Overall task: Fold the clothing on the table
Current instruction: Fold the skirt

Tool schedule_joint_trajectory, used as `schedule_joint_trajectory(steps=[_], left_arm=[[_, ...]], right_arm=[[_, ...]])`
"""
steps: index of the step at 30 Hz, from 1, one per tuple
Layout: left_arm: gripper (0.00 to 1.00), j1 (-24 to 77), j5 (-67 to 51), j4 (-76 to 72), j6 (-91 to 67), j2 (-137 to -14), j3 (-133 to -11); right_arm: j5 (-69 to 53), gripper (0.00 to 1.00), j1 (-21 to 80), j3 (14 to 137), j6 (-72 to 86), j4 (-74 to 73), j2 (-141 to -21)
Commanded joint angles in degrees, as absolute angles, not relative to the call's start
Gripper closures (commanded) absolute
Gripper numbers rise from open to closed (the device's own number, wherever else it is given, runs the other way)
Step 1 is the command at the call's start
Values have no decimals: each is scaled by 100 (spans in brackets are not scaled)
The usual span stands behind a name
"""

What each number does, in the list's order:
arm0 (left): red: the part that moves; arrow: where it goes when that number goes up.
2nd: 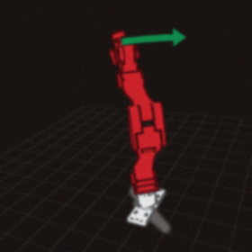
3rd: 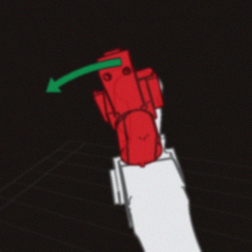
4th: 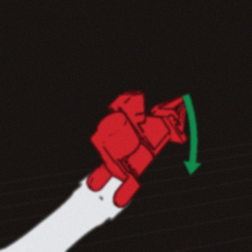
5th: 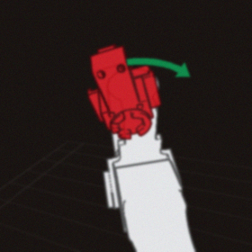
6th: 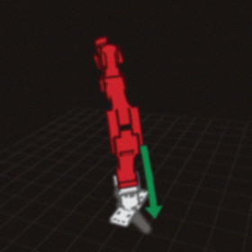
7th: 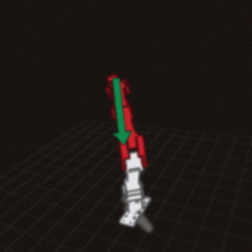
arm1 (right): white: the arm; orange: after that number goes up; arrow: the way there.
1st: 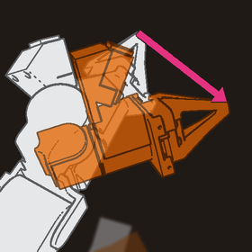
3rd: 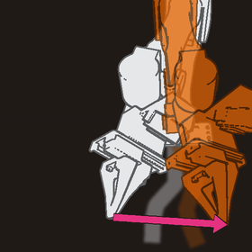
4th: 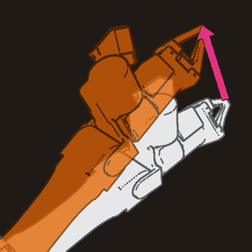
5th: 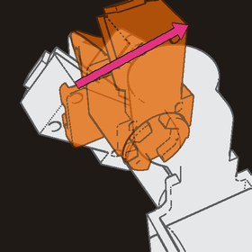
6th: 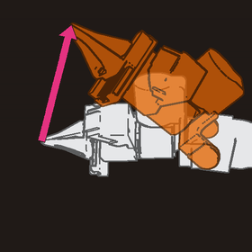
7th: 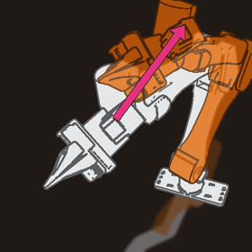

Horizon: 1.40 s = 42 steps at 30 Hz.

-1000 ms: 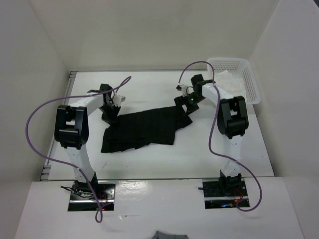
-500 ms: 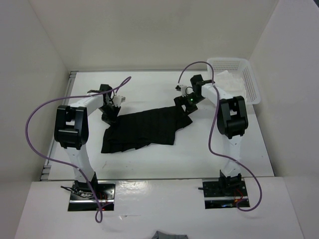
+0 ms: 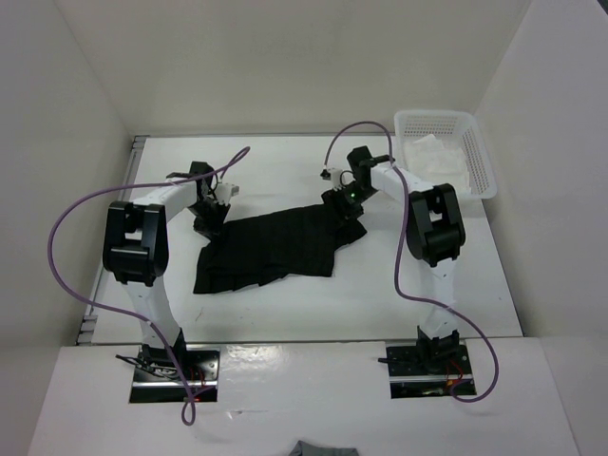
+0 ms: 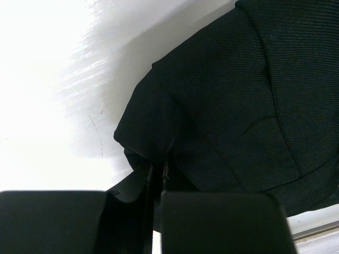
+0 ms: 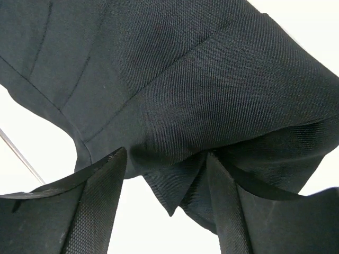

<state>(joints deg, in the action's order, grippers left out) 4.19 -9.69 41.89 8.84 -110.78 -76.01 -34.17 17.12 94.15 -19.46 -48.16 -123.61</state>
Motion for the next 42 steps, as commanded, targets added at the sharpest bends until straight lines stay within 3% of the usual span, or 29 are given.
schedule_joint_trajectory(steps=[1,2,4,7,42], left_arm=[[100,396,-1125,4315,958,-10898,-7532],[100,396,-1125,4315,958,-10898,-7480],[100,396,-1125,4315,958,-10846,-7479],[100,396,-1125,4315,958,-10846,-7479],[100,396,-1178,4368,958,-10846,-7479]], right_arm=[[-3234,33,1758,9554,-1925,-4835,-12323],[-3182,30,1706,9554,-1873,-4721,-12235],[-3182,13,1626,9414,-1819,-4606,-11938],[-3129,1,1372,9352,-1740,-4439,-11708],[-3050,1,1468,9404,-1626,-4544,-12498]])
